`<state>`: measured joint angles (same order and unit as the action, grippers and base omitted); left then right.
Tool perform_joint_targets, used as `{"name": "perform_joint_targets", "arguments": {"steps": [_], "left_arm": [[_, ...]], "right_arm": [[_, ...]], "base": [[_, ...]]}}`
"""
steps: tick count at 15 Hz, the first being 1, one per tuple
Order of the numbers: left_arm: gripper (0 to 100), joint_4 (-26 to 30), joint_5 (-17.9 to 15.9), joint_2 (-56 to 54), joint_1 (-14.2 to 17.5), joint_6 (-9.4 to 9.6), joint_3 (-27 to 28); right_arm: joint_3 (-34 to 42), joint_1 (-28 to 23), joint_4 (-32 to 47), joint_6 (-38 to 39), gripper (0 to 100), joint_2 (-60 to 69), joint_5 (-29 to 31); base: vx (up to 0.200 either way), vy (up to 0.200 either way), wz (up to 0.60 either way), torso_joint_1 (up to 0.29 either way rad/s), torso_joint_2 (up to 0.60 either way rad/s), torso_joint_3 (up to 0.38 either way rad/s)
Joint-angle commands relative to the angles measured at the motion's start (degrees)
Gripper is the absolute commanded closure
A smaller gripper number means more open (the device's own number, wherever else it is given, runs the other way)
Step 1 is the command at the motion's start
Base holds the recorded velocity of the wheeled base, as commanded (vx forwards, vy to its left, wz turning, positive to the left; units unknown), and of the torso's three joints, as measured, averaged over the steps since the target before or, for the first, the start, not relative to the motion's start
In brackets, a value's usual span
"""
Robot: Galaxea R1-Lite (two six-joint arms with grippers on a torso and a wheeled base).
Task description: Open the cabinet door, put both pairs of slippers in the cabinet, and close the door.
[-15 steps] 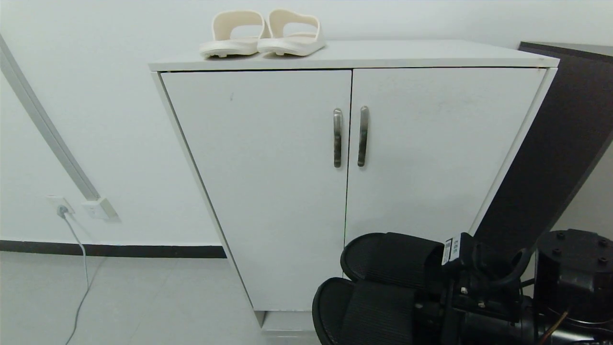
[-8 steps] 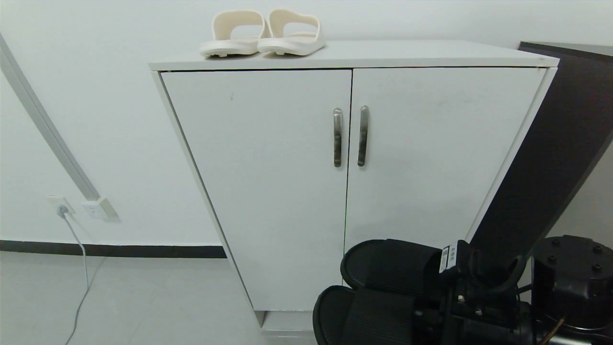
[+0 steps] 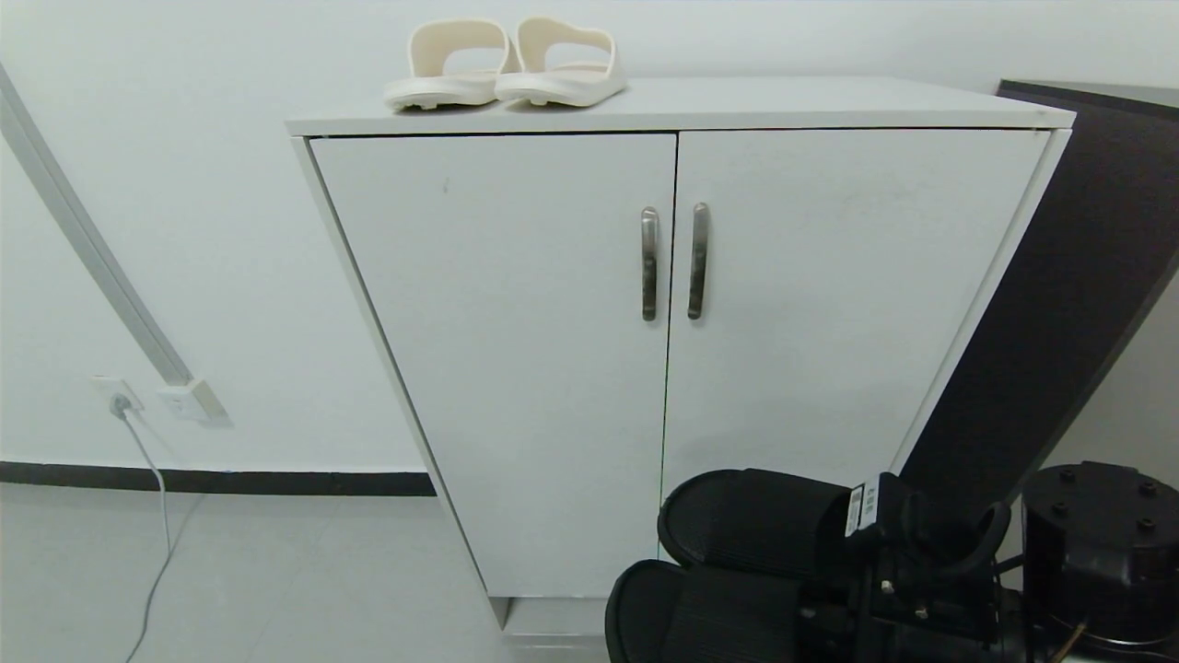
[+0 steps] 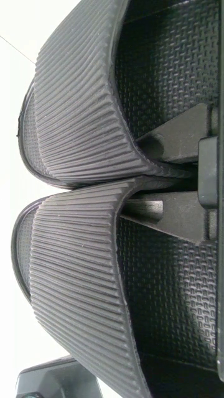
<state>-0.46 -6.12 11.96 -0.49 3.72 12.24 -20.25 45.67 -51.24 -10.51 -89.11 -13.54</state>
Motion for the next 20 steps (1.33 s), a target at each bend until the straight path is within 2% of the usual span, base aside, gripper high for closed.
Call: {"name": "perform_joint_targets", "arguments": {"steps": [1,2,3,4,6,7,9,11,12,13,15,16,20], "left_arm": [[0,-0.8,-12.4,20.2,-0.8,-1.26,10.9],[0,-1.6,-18.0,24.4,-1.1,-0.99,13.7],[0,-2.4,-20.4,26.2,-1.4,-0.64,14.9],[0,-4.5,-24.2,31.5,-3.4,0.68,18.7],[0,-6.0,-24.6,38.0,-7.8,0.68,23.0],[0,-6.8,-24.6,40.7,-11.1,0.59,24.2],[0,-8.4,-24.1,46.2,-20.1,-0.64,27.5],[0,-11.7,-22.4,53.7,-28.3,-2.93,32.1],[0,-12.9,-22.0,55.3,-29.6,-3.54,33.0],[0,-18.2,-21.0,60.3,-32.9,-6.79,35.8],[0,-22.1,-20.8,65.6,-36.2,-11.63,39.1],[0,-22.5,-20.8,67.2,-36.9,-12.42,40.4],[0,-22.5,-21.0,75.6,-38.4,-13.12,48.0]], "right_arm": [[0.0,0.1,0.0,0.0,100,-0.2,0.1],[-0.1,0.1,0.0,0.0,100,-0.3,0.1],[-0.1,0.1,0.0,0.0,100,-0.3,0.1],[0.1,0.0,0.0,0.0,100,-0.2,0.1],[0.0,0.0,0.0,0.0,100,-0.2,0.1],[0.0,0.1,0.0,0.0,100,-0.2,0.2],[0.1,0.1,0.0,0.0,100,-0.2,0.1],[0.2,0.1,0.1,0.0,100,-0.3,0.2],[0.3,0.1,0.1,0.0,100,-0.3,0.1],[0.5,0.0,0.0,0.0,100,-0.2,0.0],[0.5,0.0,0.0,0.1,100,-0.3,0.0],[0.6,0.0,0.1,0.1,100,-0.3,0.0],[0.6,0.0,0.0,0.0,100,-1.2,0.0]], "base": [[0.0,0.0,0.0,0.0,0.0,0.0],[0.0,0.0,0.0,0.0,0.0,0.0],[0.0,0.0,0.0,0.0,0.0,0.0],[0.0,0.0,0.0,0.0,0.0,0.0],[0.0,0.0,0.0,0.0,0.0,0.0],[0.0,0.0,0.0,0.0,0.0,0.0],[0.0,0.0,0.0,0.0,0.0,0.0],[0.0,0.0,0.0,0.0,0.0,0.0],[0.0,0.0,0.0,0.0,0.0,0.0],[0.0,0.0,0.0,0.0,0.0,0.0],[0.0,0.0,0.0,0.0,0.0,0.0],[0.0,0.0,0.0,0.0,0.0,0.0],[0.0,0.0,0.0,0.0,0.0,0.0]]}}
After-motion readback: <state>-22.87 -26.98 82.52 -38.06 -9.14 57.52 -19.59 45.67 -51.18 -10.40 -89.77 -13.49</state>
